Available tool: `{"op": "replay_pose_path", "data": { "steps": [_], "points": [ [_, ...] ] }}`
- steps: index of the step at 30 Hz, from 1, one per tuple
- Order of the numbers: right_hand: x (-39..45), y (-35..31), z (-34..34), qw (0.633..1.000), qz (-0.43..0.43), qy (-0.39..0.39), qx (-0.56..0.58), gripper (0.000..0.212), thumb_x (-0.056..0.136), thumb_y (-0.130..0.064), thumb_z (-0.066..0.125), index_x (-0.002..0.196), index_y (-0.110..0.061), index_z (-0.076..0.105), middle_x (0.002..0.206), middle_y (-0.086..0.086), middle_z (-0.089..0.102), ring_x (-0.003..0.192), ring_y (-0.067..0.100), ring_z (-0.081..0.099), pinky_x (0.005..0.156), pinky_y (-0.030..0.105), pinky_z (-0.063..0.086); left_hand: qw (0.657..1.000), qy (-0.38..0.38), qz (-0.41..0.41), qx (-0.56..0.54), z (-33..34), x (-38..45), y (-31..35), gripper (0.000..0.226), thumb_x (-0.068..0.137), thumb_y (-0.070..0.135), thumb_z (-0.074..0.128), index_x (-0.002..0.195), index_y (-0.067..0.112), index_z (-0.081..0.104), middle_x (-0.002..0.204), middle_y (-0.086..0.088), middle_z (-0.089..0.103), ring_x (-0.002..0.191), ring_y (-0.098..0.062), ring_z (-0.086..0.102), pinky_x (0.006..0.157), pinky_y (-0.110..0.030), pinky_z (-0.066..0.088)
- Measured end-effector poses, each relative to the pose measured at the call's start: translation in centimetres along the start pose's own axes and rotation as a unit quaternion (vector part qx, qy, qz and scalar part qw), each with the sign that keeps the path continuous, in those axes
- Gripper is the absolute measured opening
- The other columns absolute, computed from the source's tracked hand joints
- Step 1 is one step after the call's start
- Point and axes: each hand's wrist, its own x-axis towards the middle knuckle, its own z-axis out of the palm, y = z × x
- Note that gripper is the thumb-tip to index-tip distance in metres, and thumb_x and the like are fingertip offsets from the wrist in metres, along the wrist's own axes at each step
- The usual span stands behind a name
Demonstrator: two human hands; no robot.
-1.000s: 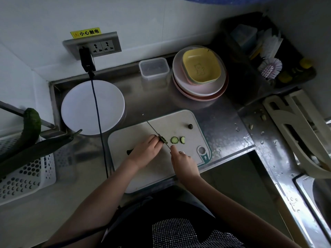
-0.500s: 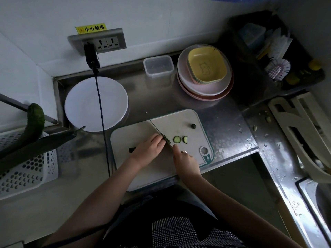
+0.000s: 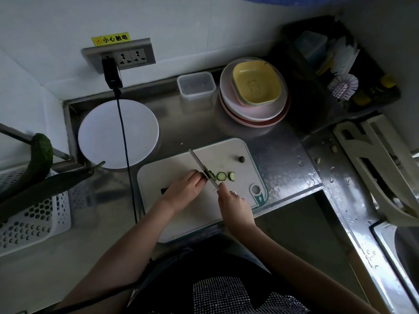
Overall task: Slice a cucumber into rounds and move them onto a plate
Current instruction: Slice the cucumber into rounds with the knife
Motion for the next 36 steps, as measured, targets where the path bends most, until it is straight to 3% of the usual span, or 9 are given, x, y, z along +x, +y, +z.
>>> {"op": "replay_pose_path", "data": {
  "steps": [2,11,21,29,34,36],
  "points": [
    [-0.1,-0.2,0.3,1.000,-0.009,-0.003,-0.007,0.017,0.103,-0.025,0.030,0.113,-0.013,0.037,0.074,0.007,0.050,0.067,0.033,0.061,0.057,0.040,0.049,1.000,-0.007,-0.009,-0.011,0.6,-0.1,-0.2,0.049,0.062,-0.010,0.076,0.109,-0.004,0.061,0.098,-0.019,0.061,0.096,-0.029,0.050,0.052,-0.040,0.056],
    [0.1,-0.3,0.5,1.000,-0.016,-0.013,-0.016,0.016,0.103,-0.022,0.032,0.116,-0.014,0.034,0.081,0.011,0.059,0.067,0.032,0.061,0.061,0.042,0.054,0.999,-0.023,-0.010,-0.034,0.9,-0.2,-0.5,0.058,0.061,-0.011,0.076,0.112,-0.002,0.049,0.099,-0.021,0.057,0.097,-0.031,0.047,0.056,-0.042,0.056],
    [0.4,-0.2,1.0,1.000,-0.015,-0.013,-0.022,0.014,0.102,-0.019,0.034,0.114,-0.012,0.035,0.081,0.012,0.059,0.069,0.035,0.062,0.060,0.041,0.052,1.000,0.007,-0.009,-0.023,0.9,-0.1,-0.4,0.049,0.060,-0.012,0.075,0.106,-0.005,0.057,0.095,-0.021,0.060,0.095,-0.030,0.047,0.055,-0.040,0.056],
    [1.4,-0.2,0.9,0.998,0.001,-0.053,-0.025,0.019,0.098,-0.011,0.036,0.117,-0.012,0.036,0.094,0.017,0.063,0.084,0.038,0.064,0.063,0.039,0.043,1.000,0.000,-0.026,-0.015,0.7,0.0,0.0,0.037,0.059,-0.011,0.073,0.093,0.000,0.062,0.098,-0.016,0.060,0.100,-0.026,0.045,0.049,-0.037,0.056],
    [1.4,-0.4,0.7,0.998,0.001,-0.054,-0.031,0.021,0.099,-0.012,0.036,0.120,-0.011,0.036,0.095,0.017,0.063,0.085,0.038,0.064,0.062,0.037,0.040,1.000,0.007,-0.024,-0.007,1.0,0.1,-0.2,0.023,0.073,-0.006,0.050,0.093,0.000,0.062,0.097,-0.016,0.060,0.100,-0.026,0.044,0.048,-0.038,0.055],
    [1.3,-0.4,0.7,0.998,0.005,-0.056,-0.028,0.021,0.099,-0.012,0.036,0.120,-0.012,0.036,0.095,0.017,0.063,0.084,0.038,0.064,0.062,0.038,0.041,1.000,0.006,-0.024,-0.008,1.1,0.0,-0.2,0.025,0.072,-0.006,0.051,0.094,-0.001,0.061,0.097,-0.016,0.060,0.100,-0.026,0.044,0.047,-0.038,0.055]
  ]
}}
